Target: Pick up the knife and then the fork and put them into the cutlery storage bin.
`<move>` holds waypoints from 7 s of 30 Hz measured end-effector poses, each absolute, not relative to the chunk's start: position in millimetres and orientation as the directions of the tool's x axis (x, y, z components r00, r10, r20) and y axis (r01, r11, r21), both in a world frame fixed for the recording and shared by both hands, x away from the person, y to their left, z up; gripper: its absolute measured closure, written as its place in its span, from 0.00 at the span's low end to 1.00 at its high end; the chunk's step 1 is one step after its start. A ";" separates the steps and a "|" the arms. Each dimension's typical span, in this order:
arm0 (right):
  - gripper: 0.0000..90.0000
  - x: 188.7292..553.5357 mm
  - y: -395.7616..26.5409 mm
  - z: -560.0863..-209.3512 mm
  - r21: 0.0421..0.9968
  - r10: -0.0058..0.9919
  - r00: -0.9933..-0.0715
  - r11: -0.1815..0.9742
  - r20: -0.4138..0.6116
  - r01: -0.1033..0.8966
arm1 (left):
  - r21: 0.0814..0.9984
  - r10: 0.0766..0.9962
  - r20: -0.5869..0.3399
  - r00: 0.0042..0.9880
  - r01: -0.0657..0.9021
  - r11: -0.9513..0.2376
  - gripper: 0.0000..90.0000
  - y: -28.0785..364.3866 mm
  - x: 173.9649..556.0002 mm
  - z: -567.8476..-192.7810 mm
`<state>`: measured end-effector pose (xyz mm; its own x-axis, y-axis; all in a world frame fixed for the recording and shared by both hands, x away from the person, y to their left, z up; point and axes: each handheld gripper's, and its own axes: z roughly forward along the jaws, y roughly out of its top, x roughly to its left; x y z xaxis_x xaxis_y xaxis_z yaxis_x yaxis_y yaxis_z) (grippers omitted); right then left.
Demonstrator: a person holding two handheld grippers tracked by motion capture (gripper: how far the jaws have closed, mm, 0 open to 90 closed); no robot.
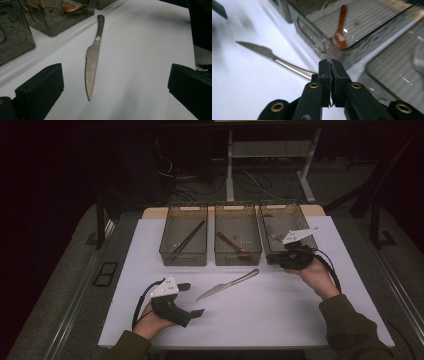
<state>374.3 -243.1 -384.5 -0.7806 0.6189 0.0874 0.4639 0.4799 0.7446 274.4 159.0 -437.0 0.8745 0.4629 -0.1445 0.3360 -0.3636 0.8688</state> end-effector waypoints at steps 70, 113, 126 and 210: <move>0.82 372.8 -157.8 -410.6 0.471 0.376 -0.924 0.805 0.063 0.360 | 0.869 0.460 -0.143 0.876 0.334 -0.365 0.00 158.3 274.6 -437.3; 0.88 399.5 -85.1 -416.0 0.152 0.292 -0.955 0.943 0.044 0.296 | 0.870 0.452 -0.144 0.880 0.330 -0.365 0.00 157.8 274.3 -436.7; 0.88 395.9 -106.2 -404.4 0.292 0.328 -0.940 0.894 0.090 0.340 | 0.870 0.452 -0.145 0.880 0.331 -0.365 0.00 157.7 274.2 -436.8; 0.88 398.6 -305.5 -338.0 0.924 0.764 -0.630 0.131 0.137 0.360 | 0.867 0.459 -0.150 0.876 0.339 -0.365 0.00 157.5 274.7 -438.2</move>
<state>398.6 -305.5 -338.0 -0.6301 0.7642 0.1375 0.3603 0.1310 0.9236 274.7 157.5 -438.2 0.8758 0.4589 -0.1497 0.3395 -0.3650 0.8669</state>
